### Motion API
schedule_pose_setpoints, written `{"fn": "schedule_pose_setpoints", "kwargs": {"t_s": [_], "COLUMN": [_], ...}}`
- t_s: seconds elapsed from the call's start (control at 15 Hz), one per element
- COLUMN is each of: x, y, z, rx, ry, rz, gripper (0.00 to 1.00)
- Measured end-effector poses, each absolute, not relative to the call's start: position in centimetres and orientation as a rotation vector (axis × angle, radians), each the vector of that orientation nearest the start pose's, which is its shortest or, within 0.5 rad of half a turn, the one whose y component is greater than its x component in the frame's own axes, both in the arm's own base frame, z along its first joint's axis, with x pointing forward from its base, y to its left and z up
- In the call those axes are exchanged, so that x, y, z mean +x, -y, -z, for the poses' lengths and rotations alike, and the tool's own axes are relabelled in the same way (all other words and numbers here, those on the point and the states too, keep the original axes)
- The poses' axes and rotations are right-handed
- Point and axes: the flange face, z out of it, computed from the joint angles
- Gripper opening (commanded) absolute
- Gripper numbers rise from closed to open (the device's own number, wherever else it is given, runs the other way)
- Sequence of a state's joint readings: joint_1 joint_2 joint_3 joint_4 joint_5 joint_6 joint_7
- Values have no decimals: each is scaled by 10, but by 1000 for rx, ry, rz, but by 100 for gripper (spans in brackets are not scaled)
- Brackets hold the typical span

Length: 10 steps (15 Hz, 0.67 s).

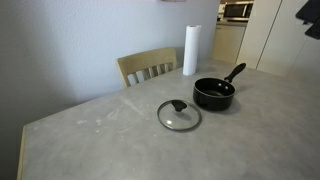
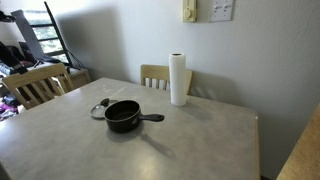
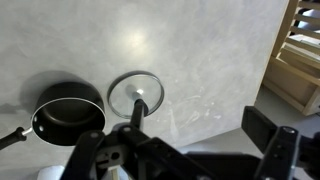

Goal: Put the lid on the pot and put it back on the table

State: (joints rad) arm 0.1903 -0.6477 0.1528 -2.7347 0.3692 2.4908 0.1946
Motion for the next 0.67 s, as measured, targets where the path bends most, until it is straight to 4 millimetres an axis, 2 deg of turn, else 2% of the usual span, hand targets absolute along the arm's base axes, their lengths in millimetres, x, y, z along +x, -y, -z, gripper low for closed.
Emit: {"fn": "schedule_pose_setpoints", "kwargs": {"t_s": [0.13, 0.33, 0.4, 0.67], "x": [367, 384, 388, 387], "y": [-120, -127, -128, -128], "z": [-430, -394, -388, -395], "rx": [-2846, -2894, -2899, -2892], "ry": [-173, -142, -143, -141], "rz": [436, 268, 244, 270], "gripper": [100, 100, 100, 100]}}
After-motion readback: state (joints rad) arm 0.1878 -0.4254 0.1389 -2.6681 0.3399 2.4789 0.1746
